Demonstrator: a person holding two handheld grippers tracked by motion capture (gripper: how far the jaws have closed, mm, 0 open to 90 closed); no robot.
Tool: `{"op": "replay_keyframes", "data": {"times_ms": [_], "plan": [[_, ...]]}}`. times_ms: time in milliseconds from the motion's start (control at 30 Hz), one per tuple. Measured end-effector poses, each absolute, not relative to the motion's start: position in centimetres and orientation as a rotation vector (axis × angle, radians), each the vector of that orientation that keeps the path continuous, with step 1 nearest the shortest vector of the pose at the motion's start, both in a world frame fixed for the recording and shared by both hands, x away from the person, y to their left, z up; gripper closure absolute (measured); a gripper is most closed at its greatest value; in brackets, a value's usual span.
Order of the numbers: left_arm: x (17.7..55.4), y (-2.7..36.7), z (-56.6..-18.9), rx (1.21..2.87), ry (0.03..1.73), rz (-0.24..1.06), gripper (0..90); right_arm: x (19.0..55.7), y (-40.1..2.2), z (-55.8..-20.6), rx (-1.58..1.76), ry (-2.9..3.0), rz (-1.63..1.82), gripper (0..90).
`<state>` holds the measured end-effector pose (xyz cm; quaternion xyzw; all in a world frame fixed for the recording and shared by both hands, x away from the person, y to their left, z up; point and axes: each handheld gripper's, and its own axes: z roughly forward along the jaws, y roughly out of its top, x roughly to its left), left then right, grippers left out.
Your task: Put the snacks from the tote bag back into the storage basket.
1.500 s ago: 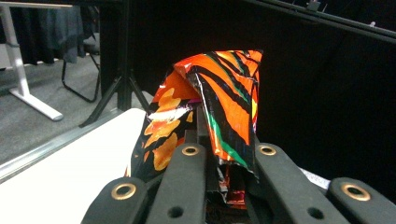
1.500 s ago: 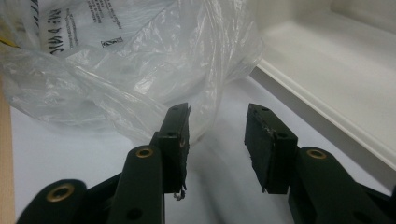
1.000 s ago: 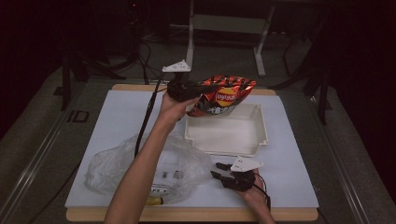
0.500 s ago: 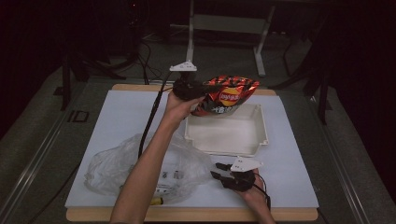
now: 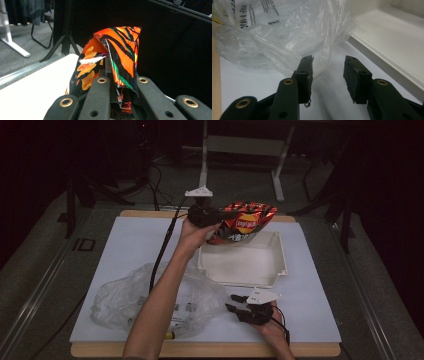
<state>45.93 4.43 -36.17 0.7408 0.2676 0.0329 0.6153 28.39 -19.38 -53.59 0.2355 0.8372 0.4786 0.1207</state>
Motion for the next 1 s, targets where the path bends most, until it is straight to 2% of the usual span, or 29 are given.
{"op": "replay_keyframes", "data": {"times_ms": [633,1000], "plan": [[48.4,4.7,-39.6,1.737,0.754,0.026,87.9,28.4,-19.4,-53.6,0.688,2.444,1.403,59.0],[49.4,5.1,-40.8,1.776,0.859,0.062,86.3,28.4,-19.5,-53.6,0.695,2.441,1.405,58.9]]}}
